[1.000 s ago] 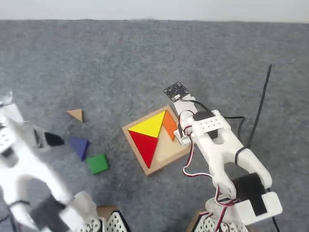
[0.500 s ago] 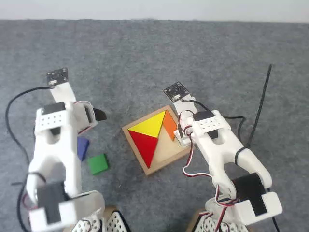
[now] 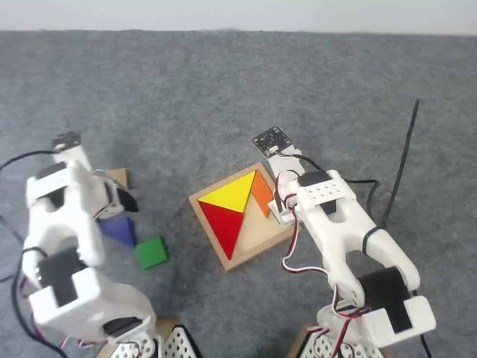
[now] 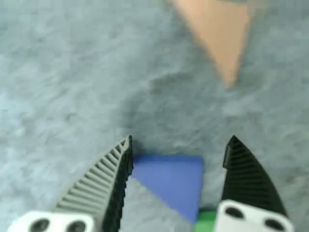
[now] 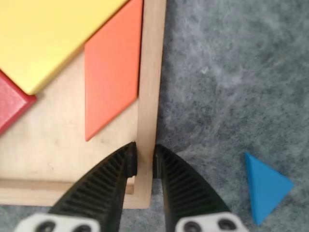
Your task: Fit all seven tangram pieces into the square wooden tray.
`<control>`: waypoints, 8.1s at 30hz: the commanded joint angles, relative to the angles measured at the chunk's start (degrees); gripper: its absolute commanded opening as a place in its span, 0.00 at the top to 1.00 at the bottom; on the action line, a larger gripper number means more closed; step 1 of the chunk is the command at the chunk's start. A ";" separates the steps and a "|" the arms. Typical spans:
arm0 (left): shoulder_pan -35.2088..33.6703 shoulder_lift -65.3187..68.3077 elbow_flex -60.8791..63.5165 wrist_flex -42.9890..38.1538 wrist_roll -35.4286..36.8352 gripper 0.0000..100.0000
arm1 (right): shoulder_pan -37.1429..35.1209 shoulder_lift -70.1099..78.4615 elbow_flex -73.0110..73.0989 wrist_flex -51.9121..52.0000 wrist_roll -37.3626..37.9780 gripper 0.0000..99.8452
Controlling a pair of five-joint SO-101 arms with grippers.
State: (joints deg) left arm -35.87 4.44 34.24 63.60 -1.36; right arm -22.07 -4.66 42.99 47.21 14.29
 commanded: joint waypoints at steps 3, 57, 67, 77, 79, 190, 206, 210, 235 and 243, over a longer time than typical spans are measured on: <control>-3.78 -7.38 1.89 3.43 -5.89 0.72 | -0.84 -0.57 -0.79 0.40 0.35 0.99; 6.77 -21.27 17.19 -9.49 -123.87 0.72 | -0.84 -0.57 -0.79 0.31 0.44 0.99; 11.16 -8.44 2.42 4.13 -116.92 0.71 | -1.98 -0.57 -0.79 0.31 2.37 0.99; 10.11 -6.07 4.88 -2.37 -117.01 0.71 | -1.98 -0.57 -0.79 0.31 2.37 0.99; 9.58 -5.63 4.70 -2.55 -116.84 0.71 | -1.98 -0.57 -0.79 0.31 2.37 0.99; 7.65 -18.46 4.00 7.74 -91.52 0.75 | -1.98 -0.57 -0.79 0.40 2.46 0.99; 0.97 -36.13 32.66 -6.42 -102.59 0.75 | -2.07 -0.57 -0.79 0.40 2.46 0.99; 0.97 -36.92 33.98 -6.24 -101.98 0.75 | -2.07 -0.57 -0.79 0.40 2.46 0.99; 2.11 -36.66 25.01 2.37 -50.11 0.75 | -1.98 -0.57 -0.70 0.40 2.46 0.99; 2.02 -36.66 25.10 2.55 -42.73 0.75 | -1.98 -0.57 -0.70 0.48 2.46 0.99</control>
State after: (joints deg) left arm -34.20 -31.25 61.85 65.27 -45.49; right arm -22.86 -4.75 42.99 47.56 15.87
